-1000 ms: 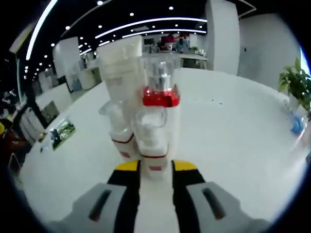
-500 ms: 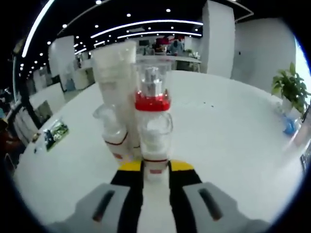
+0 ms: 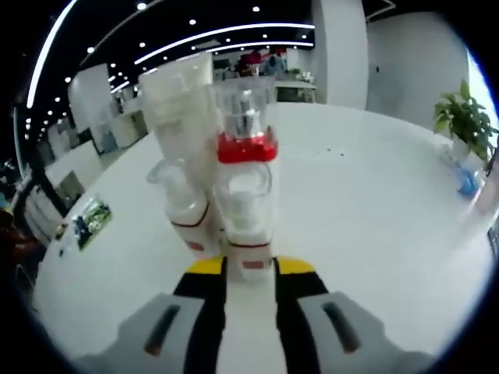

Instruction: Arrange the skincare products in the storage area until every visible bottle or jar stands upright without overlapping.

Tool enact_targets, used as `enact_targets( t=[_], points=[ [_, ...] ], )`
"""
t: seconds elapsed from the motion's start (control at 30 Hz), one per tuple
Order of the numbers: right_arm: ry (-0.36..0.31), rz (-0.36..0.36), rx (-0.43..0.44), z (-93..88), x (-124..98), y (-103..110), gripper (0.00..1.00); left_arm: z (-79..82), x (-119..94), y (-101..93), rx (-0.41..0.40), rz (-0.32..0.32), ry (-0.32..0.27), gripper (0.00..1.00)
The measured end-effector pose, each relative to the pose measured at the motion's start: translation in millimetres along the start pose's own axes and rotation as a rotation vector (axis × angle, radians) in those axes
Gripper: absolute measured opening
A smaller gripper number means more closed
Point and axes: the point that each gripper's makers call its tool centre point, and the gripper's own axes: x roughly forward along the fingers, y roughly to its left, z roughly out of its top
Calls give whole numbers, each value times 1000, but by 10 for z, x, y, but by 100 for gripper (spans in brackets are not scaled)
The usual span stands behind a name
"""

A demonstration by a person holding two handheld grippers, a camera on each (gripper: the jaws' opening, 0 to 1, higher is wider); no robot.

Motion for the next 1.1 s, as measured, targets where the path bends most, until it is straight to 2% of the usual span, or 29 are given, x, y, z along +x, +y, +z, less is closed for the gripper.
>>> enact_targets(
  t=[0.67,1.1],
  points=[
    [-1,13,-10,13,23,11,19,-42,-16,68,-7,12,11,25],
    [-16,39,-70,48,53,20,19,-88,-21,103,-15,24,22,25]
  ],
)
